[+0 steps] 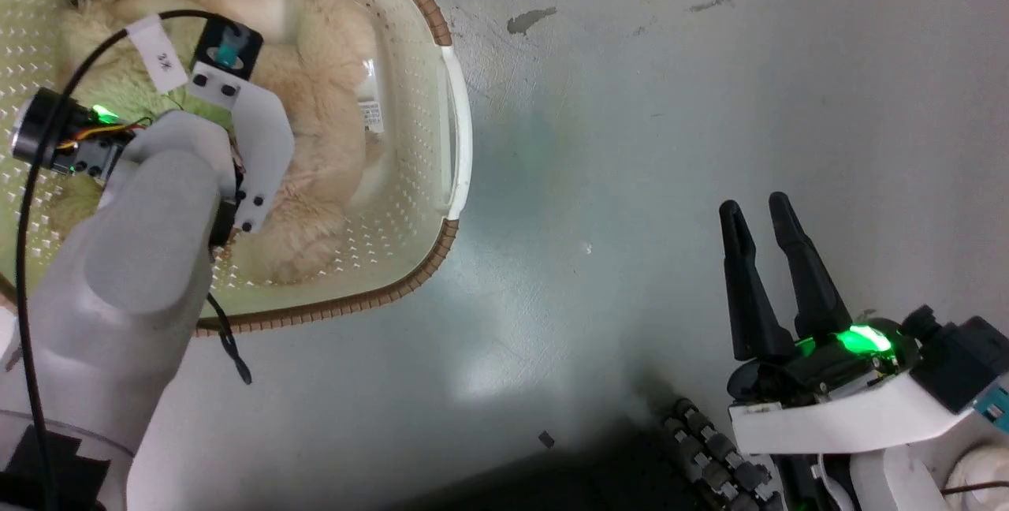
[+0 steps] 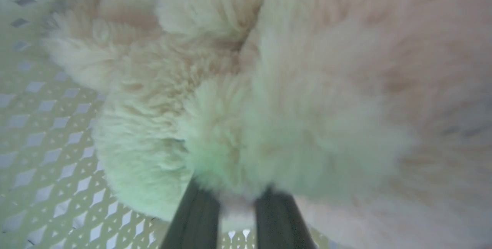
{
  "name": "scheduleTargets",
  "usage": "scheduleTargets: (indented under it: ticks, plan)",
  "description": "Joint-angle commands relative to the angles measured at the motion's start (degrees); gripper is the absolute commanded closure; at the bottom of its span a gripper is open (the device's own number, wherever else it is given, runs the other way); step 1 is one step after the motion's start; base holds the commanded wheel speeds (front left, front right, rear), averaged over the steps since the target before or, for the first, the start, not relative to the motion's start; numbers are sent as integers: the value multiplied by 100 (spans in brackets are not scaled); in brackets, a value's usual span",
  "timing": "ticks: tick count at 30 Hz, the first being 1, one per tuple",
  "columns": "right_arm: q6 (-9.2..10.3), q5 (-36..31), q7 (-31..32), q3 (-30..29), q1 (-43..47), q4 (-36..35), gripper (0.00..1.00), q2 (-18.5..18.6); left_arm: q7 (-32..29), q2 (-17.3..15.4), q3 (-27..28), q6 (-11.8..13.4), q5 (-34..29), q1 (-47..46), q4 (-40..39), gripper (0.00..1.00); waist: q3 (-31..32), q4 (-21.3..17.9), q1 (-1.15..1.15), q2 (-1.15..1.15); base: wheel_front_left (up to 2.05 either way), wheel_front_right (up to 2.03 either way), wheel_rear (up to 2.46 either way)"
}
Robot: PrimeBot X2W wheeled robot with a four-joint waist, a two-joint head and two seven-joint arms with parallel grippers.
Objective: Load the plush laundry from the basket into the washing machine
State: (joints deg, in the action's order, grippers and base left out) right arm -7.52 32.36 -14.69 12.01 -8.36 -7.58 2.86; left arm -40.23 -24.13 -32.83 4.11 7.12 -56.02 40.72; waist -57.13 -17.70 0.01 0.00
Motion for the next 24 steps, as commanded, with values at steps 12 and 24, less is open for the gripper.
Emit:
scheduleTargets:
  ticks: [12,24]
  plan:
    - [3,35,-30,-68,-333,435,0,1,127,254,-317,-88,79,380,118,100,908,289,-1,0,0,0,0]
    - [3,-351,-30,-463,-66,1113,0,1,1290,1062,-240,-168,655,841,358,100,2371,1110,-1,0,0,0,0]
